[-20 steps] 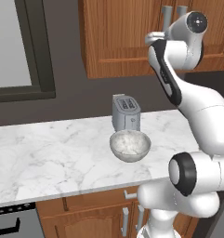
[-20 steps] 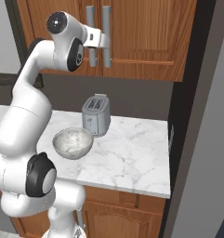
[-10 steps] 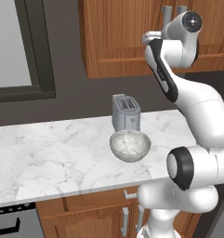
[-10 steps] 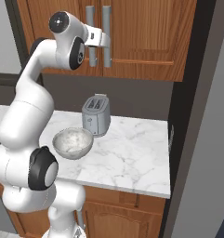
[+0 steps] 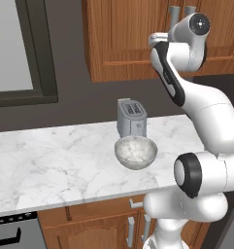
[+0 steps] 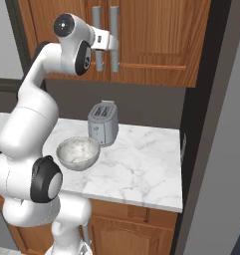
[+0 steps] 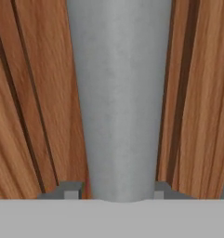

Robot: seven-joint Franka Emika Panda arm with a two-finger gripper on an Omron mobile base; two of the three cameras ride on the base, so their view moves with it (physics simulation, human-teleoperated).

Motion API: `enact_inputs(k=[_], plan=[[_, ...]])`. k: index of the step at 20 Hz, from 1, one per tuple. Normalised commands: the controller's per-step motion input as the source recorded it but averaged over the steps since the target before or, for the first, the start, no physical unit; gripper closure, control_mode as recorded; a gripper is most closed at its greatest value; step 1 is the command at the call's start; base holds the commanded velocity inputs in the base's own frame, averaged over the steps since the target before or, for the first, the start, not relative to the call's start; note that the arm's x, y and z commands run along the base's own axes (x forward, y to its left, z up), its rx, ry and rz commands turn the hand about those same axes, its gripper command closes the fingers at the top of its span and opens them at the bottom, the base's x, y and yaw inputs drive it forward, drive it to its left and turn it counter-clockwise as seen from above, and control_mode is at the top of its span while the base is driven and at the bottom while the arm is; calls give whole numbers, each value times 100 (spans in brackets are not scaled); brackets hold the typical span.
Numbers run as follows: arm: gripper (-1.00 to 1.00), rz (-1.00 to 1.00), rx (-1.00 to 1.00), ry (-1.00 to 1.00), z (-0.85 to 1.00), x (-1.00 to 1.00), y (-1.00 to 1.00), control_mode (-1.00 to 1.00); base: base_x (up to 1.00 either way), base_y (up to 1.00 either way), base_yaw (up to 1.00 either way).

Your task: Open the cabinet and setup a tea strainer by placing it in the bowl upright.

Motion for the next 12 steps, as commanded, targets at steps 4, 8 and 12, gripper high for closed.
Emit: enact_inputs(k=[4,8,12], plan=[[100,0,0,0,0,28,0,-100,0,0,0],[100,0,0,0,0,21,0,-100,0,0,0],[100,0,0,0,0,3,1,-100,0,0,0]])
